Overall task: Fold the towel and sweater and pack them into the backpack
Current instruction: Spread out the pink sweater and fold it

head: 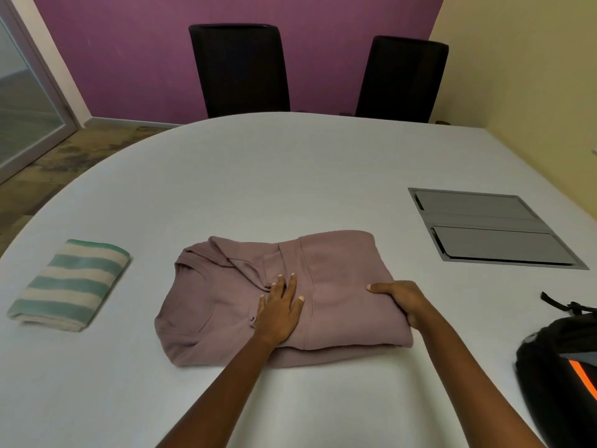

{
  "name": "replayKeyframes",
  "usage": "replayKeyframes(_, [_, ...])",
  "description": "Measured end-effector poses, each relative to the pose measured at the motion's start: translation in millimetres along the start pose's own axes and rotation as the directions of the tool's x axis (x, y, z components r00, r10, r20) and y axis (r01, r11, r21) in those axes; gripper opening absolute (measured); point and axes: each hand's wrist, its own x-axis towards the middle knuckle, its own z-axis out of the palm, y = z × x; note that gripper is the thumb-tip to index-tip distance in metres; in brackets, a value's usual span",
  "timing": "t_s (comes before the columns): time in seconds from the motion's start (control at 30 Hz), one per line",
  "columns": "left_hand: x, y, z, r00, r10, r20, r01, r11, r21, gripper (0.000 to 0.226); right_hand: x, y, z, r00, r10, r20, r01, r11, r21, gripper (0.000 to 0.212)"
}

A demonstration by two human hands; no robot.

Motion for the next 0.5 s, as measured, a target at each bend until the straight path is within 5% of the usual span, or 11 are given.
replayKeyframes(0.17, [-1.3, 26.3, 4.6, 0.997, 0.068, 0.038, -0.045, 0.903, -0.427, 0.057, -17.6, -32.9, -25.3, 0.984, -0.113, -0.139, 0.091, 0.984, -0.152, 0.033])
replayKeyframes(0.2, [-4.3, 32.8, 4.0, 0.997, 0.071, 0.043, -0.034, 0.822, -0.568, 0.056, -22.1, -39.1, -30.1, 0.976, -0.141, -0.164, 0.106, 0.974, -0.202, 0.036])
replayKeyframes(0.27, [-10.8, 43.6, 1.0, 0.994, 0.05, 0.092, 0.055, 0.506, -0.861, 0.052, -34.7, -52.4, -36.4, 0.961, -0.203, -0.19, 0.139, 0.943, -0.302, 0.037])
replayKeyframes(0.37, [-13.7, 46.7, 3.2, 0.977, 0.01, 0.213, 0.213, 0.035, -0.976, 0.047, -55.4, -73.8, -32.8, 0.934, -0.289, -0.21, 0.181, 0.889, -0.42, 0.038])
replayKeyframes(0.5, [-15.7, 39.3, 12.2, 0.955, -0.041, 0.295, 0.285, -0.163, -0.945, 0.057, -84.3, -92.4, 0.8, 0.901, -0.409, -0.145, 0.261, 0.777, -0.573, 0.038])
